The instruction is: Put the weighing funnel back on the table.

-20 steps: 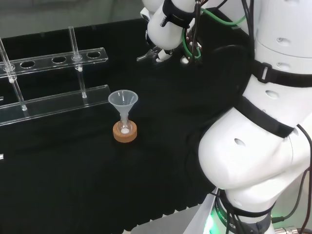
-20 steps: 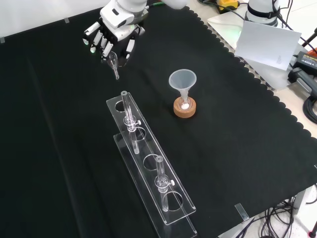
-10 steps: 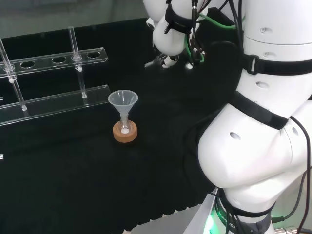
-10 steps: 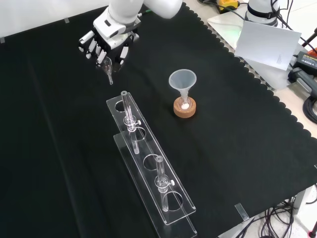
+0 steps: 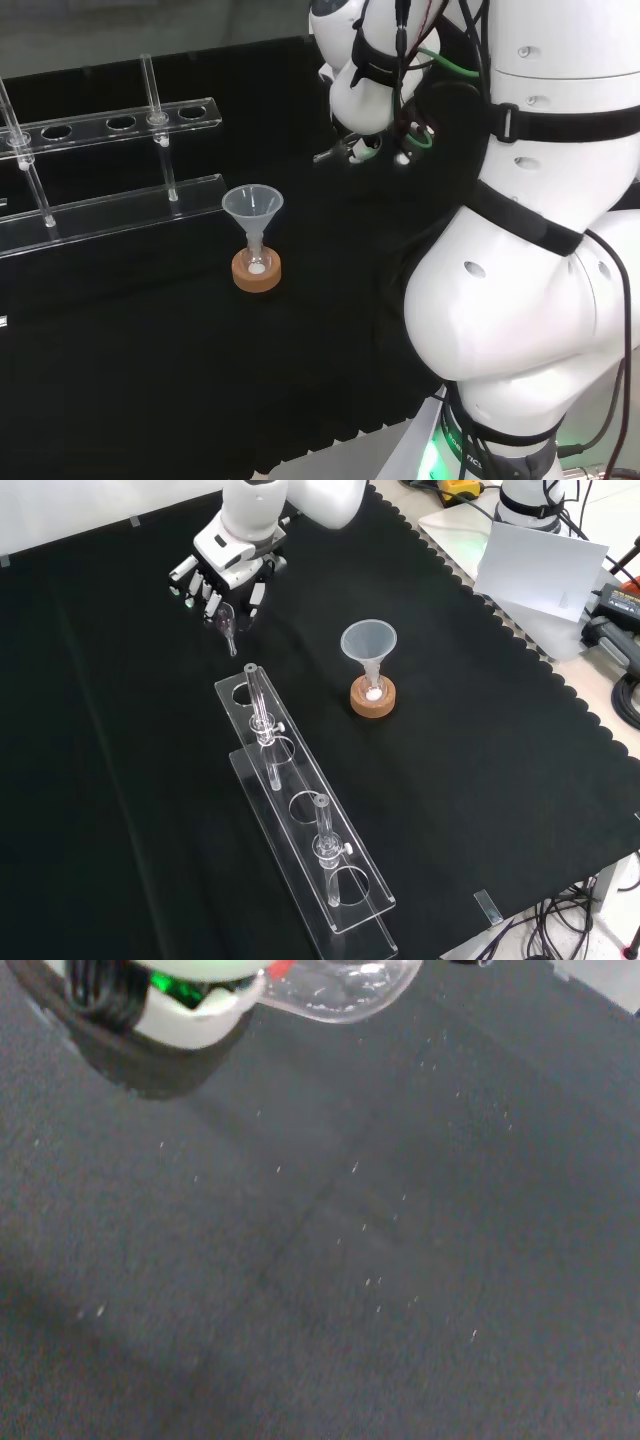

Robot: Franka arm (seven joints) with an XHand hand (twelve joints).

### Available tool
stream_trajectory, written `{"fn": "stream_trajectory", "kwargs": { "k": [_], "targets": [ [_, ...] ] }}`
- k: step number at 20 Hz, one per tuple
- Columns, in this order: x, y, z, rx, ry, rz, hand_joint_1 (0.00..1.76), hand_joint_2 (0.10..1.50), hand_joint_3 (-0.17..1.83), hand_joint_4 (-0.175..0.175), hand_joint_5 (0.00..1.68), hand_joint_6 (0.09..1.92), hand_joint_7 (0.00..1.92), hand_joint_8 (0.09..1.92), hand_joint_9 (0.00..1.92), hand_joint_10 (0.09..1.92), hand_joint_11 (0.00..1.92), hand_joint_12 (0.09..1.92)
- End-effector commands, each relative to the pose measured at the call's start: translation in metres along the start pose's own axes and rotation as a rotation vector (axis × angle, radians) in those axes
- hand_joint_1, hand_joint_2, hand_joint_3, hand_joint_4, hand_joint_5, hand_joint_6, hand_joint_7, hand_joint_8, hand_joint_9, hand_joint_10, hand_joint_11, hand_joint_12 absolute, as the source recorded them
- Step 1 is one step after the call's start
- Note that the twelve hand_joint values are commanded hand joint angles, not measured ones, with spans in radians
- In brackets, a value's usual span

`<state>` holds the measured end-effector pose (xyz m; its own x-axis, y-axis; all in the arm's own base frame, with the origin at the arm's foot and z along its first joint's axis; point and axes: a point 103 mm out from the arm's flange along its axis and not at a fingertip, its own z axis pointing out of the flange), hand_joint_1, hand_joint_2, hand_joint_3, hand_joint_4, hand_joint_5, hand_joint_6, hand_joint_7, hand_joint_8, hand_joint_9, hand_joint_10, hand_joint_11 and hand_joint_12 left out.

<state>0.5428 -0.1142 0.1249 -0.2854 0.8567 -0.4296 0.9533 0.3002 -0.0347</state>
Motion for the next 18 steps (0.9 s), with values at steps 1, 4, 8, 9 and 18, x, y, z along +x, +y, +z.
{"fn": "stream_trajectory", "kwargs": {
  "k": [1,4,8,9,18],
  "targets": [
    [0.004,-0.009,0.014,0.022,0.027,-0.011,1.09,0.80,0.37,0.175,1.27,0.56,1.65,0.09,1.15,0.11,0.16,1.52],
    [0.006,-0.013,0.020,0.031,0.033,-0.015,1.09,0.80,0.37,0.175,1.27,0.56,1.65,0.09,1.15,0.11,0.16,1.52],
    [0.010,-0.016,0.023,0.038,0.038,-0.020,1.09,0.80,0.38,0.175,1.27,0.56,1.65,0.09,1.15,0.11,0.16,1.52],
    [0.012,-0.017,0.024,0.040,0.037,-0.023,1.09,0.80,0.38,0.175,1.27,0.56,1.65,0.09,1.15,0.11,0.16,1.52],
    [0.019,-0.022,0.028,0.055,0.038,-0.037,1.09,0.80,0.38,0.175,1.27,0.57,1.64,0.09,1.15,0.11,0.16,1.52]
  ]
}}
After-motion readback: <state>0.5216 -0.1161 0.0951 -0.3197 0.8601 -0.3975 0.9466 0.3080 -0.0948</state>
